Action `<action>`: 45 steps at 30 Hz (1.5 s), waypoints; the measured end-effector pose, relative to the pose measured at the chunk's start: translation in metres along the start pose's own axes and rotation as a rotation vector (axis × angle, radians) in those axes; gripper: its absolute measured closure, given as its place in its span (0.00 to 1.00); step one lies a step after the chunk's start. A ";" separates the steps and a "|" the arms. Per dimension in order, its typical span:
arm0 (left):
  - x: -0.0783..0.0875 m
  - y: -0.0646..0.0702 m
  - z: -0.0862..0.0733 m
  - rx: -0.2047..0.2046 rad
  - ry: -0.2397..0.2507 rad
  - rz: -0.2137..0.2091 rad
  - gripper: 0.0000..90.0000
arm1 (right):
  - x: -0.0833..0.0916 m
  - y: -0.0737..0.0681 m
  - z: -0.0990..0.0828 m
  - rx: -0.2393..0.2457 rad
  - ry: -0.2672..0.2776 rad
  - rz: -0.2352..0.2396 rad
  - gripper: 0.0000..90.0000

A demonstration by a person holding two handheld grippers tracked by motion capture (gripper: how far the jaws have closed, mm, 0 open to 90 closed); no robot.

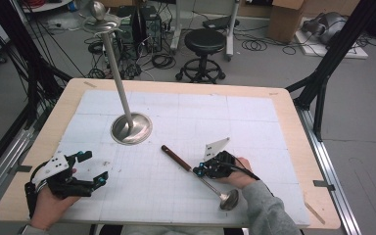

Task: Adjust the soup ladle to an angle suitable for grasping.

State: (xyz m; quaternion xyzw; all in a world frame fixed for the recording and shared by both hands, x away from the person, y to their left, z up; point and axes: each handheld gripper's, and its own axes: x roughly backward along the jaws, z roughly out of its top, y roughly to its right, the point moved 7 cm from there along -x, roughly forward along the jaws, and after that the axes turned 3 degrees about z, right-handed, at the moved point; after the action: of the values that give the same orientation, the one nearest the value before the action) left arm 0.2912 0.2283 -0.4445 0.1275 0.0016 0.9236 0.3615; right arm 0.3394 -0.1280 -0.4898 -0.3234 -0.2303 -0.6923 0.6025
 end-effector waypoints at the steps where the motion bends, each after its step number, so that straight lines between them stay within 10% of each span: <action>1: 0.000 0.000 0.000 -0.002 0.001 0.001 0.02 | -0.001 -0.001 0.001 0.012 0.000 0.006 1.00; 45: 0.002 0.000 0.001 -0.002 0.006 0.002 0.02 | -0.017 -0.039 0.015 0.214 -0.039 0.204 1.00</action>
State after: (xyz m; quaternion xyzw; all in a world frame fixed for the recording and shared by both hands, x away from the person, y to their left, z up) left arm 0.2906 0.2296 -0.4435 0.1245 0.0014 0.9243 0.3607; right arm 0.3050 -0.0997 -0.4891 -0.2927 -0.2804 -0.5926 0.6961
